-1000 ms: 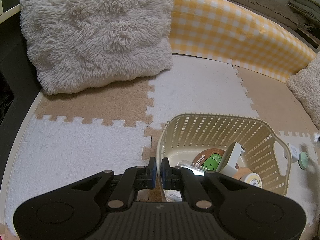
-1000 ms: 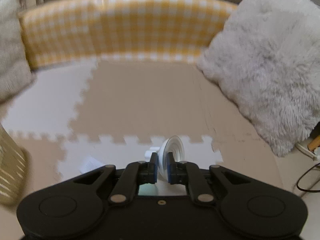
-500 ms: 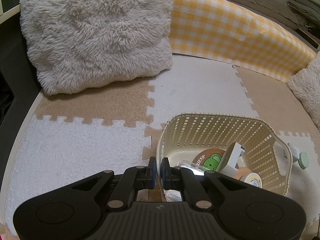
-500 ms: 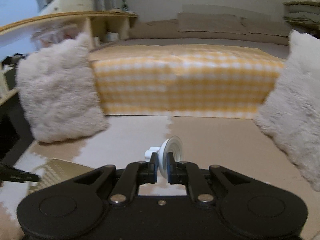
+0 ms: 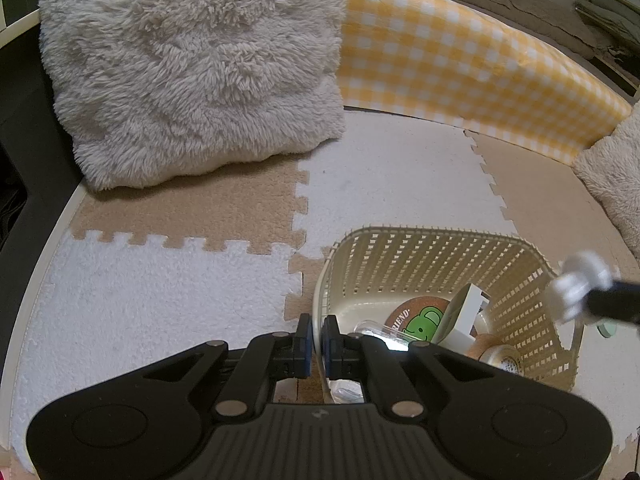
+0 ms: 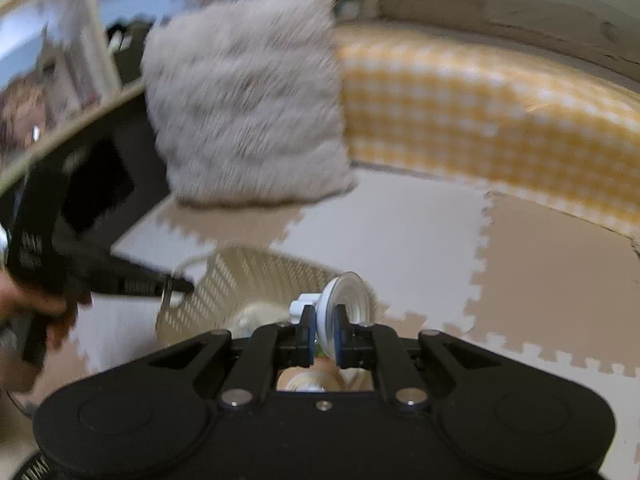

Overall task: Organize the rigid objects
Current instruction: 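Carry the suction-cup hook over the basket and lower it in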

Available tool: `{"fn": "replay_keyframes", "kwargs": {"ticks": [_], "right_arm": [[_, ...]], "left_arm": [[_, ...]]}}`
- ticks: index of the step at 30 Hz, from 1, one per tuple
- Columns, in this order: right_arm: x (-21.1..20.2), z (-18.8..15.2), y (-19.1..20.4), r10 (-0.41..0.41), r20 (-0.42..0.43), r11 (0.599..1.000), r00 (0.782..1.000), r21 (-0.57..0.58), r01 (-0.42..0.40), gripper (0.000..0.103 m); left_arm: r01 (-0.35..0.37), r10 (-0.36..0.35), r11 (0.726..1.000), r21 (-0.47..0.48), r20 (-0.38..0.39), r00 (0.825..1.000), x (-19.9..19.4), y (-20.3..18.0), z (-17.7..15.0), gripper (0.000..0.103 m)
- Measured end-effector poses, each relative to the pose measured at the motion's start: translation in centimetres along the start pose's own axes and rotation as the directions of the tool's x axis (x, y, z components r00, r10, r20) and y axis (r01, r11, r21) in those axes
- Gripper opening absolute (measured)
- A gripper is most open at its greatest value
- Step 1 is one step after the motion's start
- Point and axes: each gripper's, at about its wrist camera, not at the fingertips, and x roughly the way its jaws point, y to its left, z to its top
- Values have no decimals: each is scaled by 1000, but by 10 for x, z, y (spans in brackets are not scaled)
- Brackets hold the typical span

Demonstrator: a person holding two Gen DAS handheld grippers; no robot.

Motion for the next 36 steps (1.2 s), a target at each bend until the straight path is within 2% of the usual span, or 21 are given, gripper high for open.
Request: {"fn": "replay_keyframes", "kwargs": {"ticks": [11,23,25,29,36], "right_arm": [[52,3,12,-84,-177,995,981,-70,72,9],[71,3,10,-121,-192,991,974,-76,108,10],[72,3,11,-122,-192,991,974,-79,108,14],[72,4,17,-115,-192,991,975,-90,99,32],[69,4,17,-104,-189,993,976,-71,92,41]], "left_arm": [[7,-7,1000,-5,-2,1000,0,1,1,5],[7,-7,1000,-4,-2,1000,0,1,1,5],[8,-8,1000,-5,-1,1000,0,1,1,5],[7,-7,1000,-3,-1,1000,1,1,1,5],[7,-7,1000,-3,-2,1000,1,0,2,5]]}}
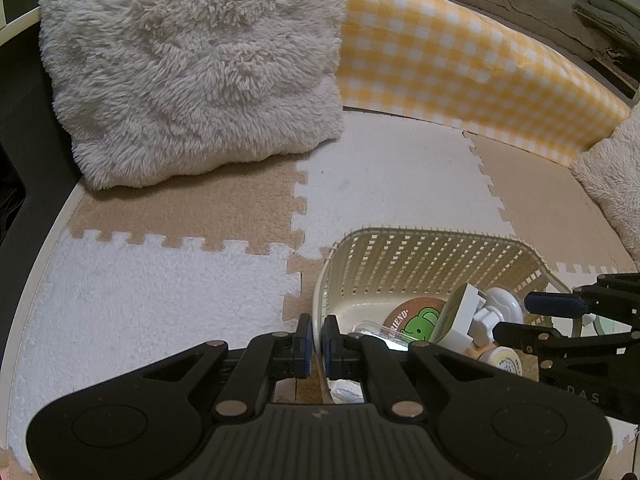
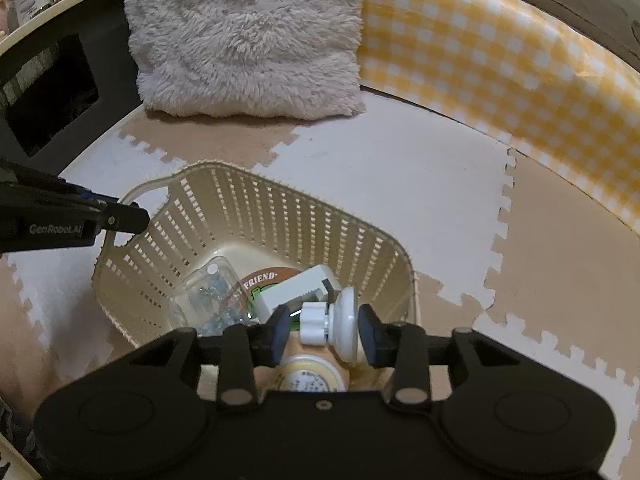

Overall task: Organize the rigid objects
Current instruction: 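Carry the suction-cup hook over the basket and lower it in, then open the right tool and lift it out of the basket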

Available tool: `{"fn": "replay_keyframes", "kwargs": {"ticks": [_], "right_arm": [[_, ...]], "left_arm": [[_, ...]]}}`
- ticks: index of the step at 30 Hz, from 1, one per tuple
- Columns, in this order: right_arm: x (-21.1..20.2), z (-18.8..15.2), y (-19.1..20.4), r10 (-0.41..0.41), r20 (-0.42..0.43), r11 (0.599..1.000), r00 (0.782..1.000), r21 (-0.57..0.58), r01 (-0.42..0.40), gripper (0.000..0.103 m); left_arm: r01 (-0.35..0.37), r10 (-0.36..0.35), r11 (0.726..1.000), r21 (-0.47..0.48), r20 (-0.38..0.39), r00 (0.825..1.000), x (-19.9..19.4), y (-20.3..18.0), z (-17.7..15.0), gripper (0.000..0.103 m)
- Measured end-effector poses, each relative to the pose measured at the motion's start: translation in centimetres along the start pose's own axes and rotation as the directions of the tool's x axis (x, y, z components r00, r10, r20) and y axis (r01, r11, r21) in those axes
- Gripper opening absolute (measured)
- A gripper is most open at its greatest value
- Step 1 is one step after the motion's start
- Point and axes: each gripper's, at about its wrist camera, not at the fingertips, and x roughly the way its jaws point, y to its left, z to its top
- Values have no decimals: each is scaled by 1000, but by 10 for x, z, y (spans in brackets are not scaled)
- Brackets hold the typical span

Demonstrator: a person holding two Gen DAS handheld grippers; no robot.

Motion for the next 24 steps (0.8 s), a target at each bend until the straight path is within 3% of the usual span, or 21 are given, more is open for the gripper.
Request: {"fn": "replay_keyframes", "kwargs": {"ticks": [16,21,24], "right_arm": [[-18,-2,-5,11,36,999,999,34,-12,41],[-45,-4,-12,41,95,996,995,69,-48,49],[-66,-3,-23,48,152,992,987,106,-64,64]], "left_arm": [[2,-2,1000,-1,0,1000,0,0,0,5],[1,-1,1000,-1,0,1000,0,0,0,5],[1,-1,1000,-1,0,1000,0,0,0,5]]}}
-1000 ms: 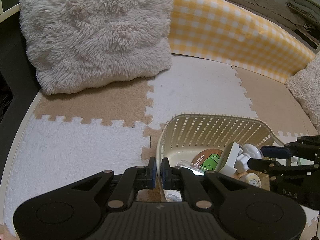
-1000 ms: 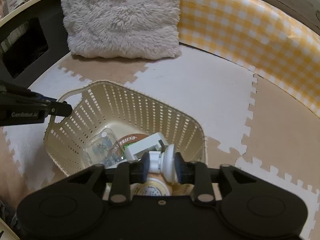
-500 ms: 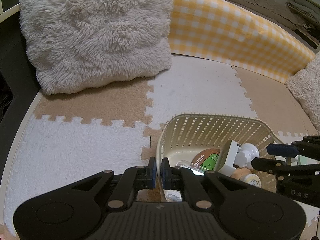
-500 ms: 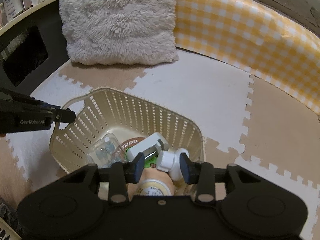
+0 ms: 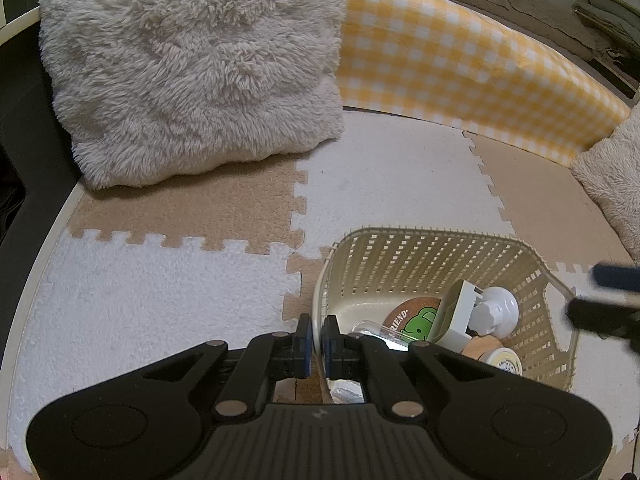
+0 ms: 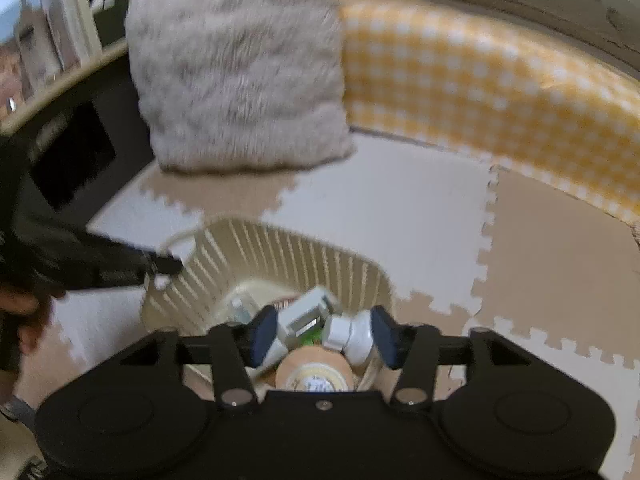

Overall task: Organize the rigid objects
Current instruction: 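Open the right tool and lift it out of the basket, then lower the right tool onto the mint-green round container and grasp it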

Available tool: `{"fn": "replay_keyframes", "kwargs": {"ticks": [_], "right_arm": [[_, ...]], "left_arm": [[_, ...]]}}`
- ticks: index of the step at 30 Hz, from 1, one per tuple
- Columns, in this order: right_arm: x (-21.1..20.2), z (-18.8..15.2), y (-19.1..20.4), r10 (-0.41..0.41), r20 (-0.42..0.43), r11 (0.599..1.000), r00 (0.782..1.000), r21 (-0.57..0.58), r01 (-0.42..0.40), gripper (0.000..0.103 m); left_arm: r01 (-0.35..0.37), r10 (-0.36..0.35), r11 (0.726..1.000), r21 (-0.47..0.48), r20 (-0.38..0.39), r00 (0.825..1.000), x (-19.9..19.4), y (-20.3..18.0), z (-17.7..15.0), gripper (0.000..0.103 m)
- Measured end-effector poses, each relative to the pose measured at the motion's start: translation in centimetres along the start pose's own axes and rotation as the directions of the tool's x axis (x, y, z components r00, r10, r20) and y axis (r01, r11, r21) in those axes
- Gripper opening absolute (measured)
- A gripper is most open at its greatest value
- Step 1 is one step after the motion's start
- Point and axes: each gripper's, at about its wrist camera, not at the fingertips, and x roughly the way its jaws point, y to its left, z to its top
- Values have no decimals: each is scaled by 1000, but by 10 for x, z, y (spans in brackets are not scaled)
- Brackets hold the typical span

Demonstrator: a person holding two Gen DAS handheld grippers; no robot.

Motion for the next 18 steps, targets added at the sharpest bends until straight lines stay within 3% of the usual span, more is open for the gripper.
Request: {"fn": "replay_keyframes", "kwargs": {"ticks": [2,7,13,18], "right_arm": [[-14,3,-8,-12,39,1000,999,26,11,79],[-41,6,-32,-75,111,994,991,93,65,99],[-56,-6,-74,-209,139,967,968,175,184,103],[-48,-28,-110,-322,91,925,942,242,293,103]], "left_arm": [[0,0,1000,0,0,1000,0,0,0,5],[-1,1,1000,1,0,1000,0,0,0,5],[-1,1,1000,1,0,1000,0,0,0,5],[0,0,1000,1,0,1000,0,0,0,5]]}}
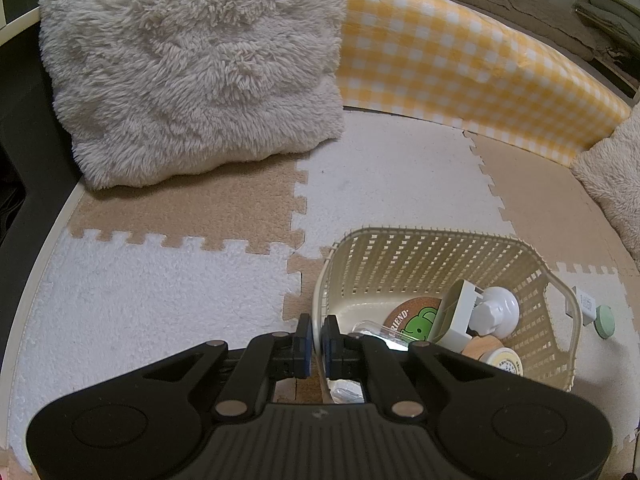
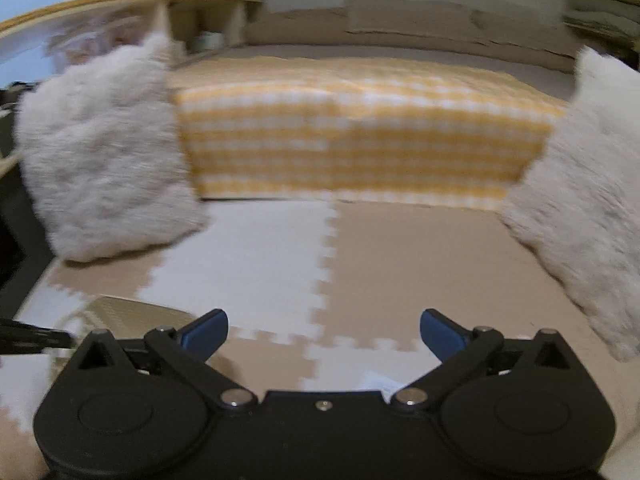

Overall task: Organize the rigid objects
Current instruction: 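Lower the right tool onto the mint-green round container and grasp it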

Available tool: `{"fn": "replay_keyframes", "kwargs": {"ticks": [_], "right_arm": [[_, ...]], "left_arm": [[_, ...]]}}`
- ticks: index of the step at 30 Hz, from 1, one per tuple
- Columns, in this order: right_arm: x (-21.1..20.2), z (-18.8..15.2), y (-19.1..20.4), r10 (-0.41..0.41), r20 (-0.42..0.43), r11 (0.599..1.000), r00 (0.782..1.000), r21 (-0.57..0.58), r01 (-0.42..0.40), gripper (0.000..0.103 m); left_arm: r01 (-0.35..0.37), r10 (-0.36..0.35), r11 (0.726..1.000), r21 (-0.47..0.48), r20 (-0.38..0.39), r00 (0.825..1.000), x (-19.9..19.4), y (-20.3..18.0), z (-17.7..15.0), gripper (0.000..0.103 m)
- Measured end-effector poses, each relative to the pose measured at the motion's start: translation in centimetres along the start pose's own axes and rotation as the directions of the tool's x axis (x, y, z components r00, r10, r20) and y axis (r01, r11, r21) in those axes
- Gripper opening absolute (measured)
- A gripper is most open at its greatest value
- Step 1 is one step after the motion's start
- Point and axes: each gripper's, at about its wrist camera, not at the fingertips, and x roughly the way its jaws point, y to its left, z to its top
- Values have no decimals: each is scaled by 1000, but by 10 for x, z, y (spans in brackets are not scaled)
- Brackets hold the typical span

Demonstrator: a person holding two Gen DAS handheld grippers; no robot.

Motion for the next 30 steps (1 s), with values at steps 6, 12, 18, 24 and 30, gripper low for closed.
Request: {"fn": "replay_keyframes", "kwargs": {"ticks": [6,12,18,24,30], "right_arm": [[31,-27,-37,-127,-72,989,989,72,132,103],[59,-45,-70,-185,-184,961,965,171,216,103],[77,-61,-88,-206,-267,936,941,226,269,103],[91,-70,-99,-214,-308,918,927,260,298,92],[101,-72,-95,-191,-317,930,929,245,275,85]], "left_arm": [[0,0,1000,-1,0,1000,0,0,0,5],[0,0,1000,0,0,1000,0,0,0,5],[0,0,1000,0,0,1000,0,0,0,5],[-1,1,1000,0,0,1000,0,0,0,5],[-1,1,1000,0,0,1000,0,0,0,5]]}}
